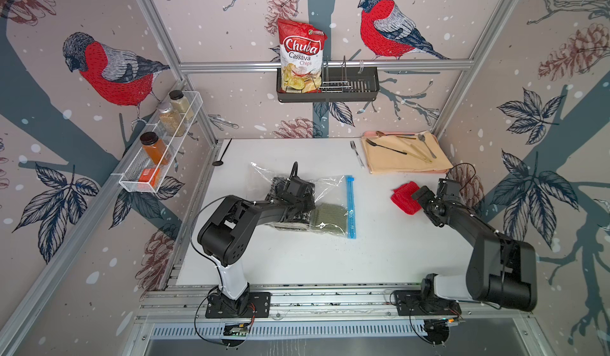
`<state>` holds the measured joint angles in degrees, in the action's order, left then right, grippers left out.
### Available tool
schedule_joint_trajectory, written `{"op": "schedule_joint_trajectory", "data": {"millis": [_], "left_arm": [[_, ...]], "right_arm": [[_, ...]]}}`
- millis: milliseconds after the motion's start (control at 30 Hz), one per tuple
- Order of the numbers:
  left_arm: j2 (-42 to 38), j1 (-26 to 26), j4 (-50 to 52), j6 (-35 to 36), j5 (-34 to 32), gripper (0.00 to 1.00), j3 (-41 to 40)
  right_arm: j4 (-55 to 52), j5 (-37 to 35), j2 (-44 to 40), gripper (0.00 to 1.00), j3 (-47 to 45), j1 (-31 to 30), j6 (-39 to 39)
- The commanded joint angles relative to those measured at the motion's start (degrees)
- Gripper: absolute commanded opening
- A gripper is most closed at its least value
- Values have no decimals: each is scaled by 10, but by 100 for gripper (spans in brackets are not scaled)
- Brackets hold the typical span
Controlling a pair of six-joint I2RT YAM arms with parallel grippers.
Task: Take the scarf out of the vacuum bag
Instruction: Take out the scarf from the vacuum bag.
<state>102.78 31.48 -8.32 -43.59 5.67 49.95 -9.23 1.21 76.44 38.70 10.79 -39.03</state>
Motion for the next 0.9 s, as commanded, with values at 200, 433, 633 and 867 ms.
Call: {"op": "schedule_joint_trajectory", "data": {"millis": [200,433,633,867], "left_arm": [[-6,3,85,1,-18,0,2],[1,5,92,5,-19,0,11],[5,5,97,7,-21,0,16],[11,6,107,11,-20,0,24]], "right_arm": [[-23,-45,-145,99,23,-41,44],[21,127,-122,31,30,-167,94],[50,220,-62,0,-6,-227,83],[80,261,2,0,-31,-290,65]]}}
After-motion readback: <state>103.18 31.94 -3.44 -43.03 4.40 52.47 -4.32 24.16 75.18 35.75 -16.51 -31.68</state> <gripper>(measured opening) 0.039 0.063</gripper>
